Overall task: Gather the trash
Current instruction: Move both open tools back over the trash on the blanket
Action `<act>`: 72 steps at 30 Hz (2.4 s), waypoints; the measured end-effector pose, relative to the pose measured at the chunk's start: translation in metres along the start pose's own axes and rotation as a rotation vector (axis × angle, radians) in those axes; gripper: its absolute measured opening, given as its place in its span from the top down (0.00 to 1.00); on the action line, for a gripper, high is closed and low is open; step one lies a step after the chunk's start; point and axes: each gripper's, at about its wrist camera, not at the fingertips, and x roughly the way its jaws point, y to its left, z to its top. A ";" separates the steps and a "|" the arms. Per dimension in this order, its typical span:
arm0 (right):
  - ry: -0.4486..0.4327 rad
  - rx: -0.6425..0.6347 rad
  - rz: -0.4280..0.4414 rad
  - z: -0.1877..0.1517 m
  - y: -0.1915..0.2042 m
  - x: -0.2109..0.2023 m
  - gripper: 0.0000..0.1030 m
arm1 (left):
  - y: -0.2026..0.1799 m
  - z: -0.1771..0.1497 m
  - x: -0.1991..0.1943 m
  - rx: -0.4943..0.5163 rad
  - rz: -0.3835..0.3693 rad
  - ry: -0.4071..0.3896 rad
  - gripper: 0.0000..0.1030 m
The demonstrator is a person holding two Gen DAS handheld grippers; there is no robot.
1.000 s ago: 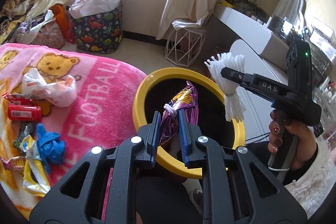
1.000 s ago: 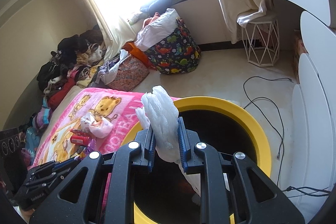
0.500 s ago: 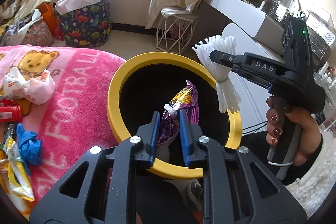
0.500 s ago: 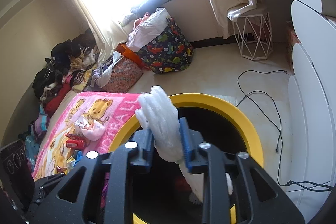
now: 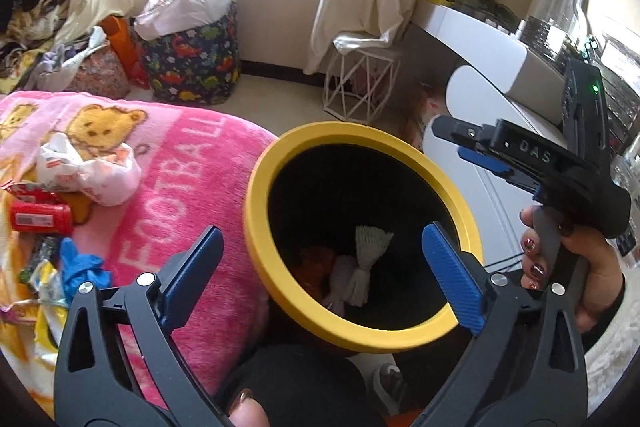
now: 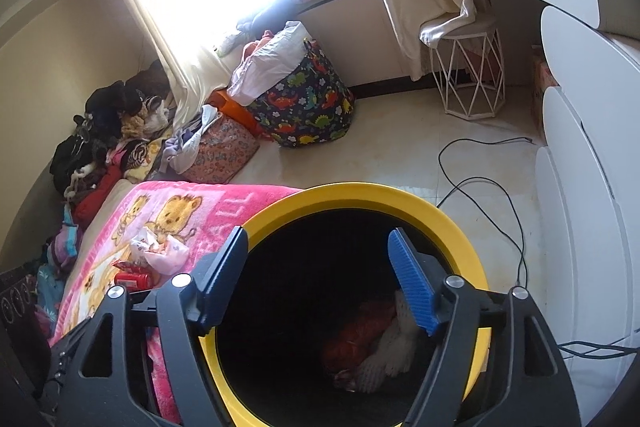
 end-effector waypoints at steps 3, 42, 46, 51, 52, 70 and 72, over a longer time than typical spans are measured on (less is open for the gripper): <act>-0.010 -0.018 -0.001 0.001 0.006 -0.002 0.25 | 0.006 0.002 -0.007 -0.007 0.024 -0.021 0.11; -0.024 -0.240 0.140 -0.021 0.127 -0.002 0.13 | 0.113 0.015 -0.096 -0.194 0.248 -0.224 0.11; -0.007 -0.268 0.160 -0.025 0.141 0.005 0.13 | 0.125 0.013 -0.102 -0.212 0.265 -0.229 0.11; 0.017 -0.310 0.184 -0.033 0.162 0.012 0.13 | 0.140 0.009 -0.110 -0.239 0.289 -0.236 0.11; 0.023 -0.321 0.190 -0.035 0.166 0.013 0.13 | 0.143 0.008 -0.111 -0.245 0.294 -0.238 0.11; 0.167 -0.463 0.238 -0.075 0.225 0.063 0.13 | 0.216 -0.025 -0.137 -0.403 0.412 -0.215 0.11; 0.182 -0.476 0.240 -0.080 0.229 0.069 0.13 | 0.222 -0.030 -0.138 -0.420 0.418 -0.204 0.11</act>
